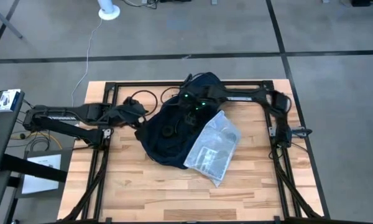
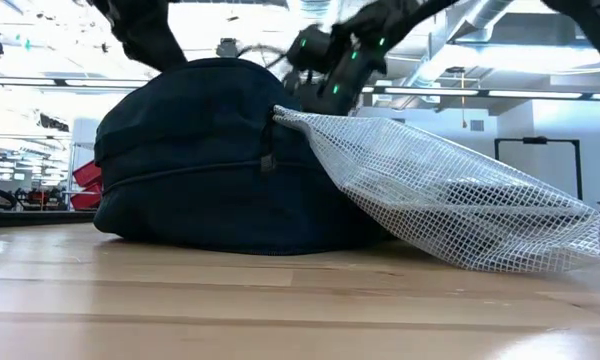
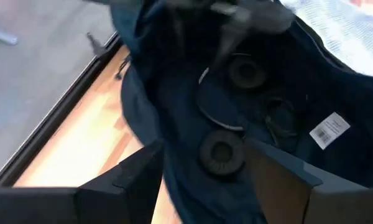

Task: Unpack backpack
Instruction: Remove the black headphones from the dark blue backpack

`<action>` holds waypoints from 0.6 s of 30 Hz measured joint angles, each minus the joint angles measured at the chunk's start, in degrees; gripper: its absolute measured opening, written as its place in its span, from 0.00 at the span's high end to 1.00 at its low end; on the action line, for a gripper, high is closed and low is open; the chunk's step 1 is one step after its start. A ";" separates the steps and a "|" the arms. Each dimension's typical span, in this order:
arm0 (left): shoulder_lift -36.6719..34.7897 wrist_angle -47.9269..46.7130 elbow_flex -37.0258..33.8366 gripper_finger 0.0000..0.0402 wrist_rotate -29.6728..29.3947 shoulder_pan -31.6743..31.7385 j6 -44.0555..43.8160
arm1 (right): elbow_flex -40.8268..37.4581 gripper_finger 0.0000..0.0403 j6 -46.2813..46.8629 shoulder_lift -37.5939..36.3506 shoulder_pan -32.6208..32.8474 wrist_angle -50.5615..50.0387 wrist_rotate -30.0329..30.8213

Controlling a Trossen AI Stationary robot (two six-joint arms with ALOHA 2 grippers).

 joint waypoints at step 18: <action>0.07 13.08 -12.69 0.48 2.36 6.40 5.37 | 0.13 0.51 -3.51 10.24 -2.55 1.30 0.46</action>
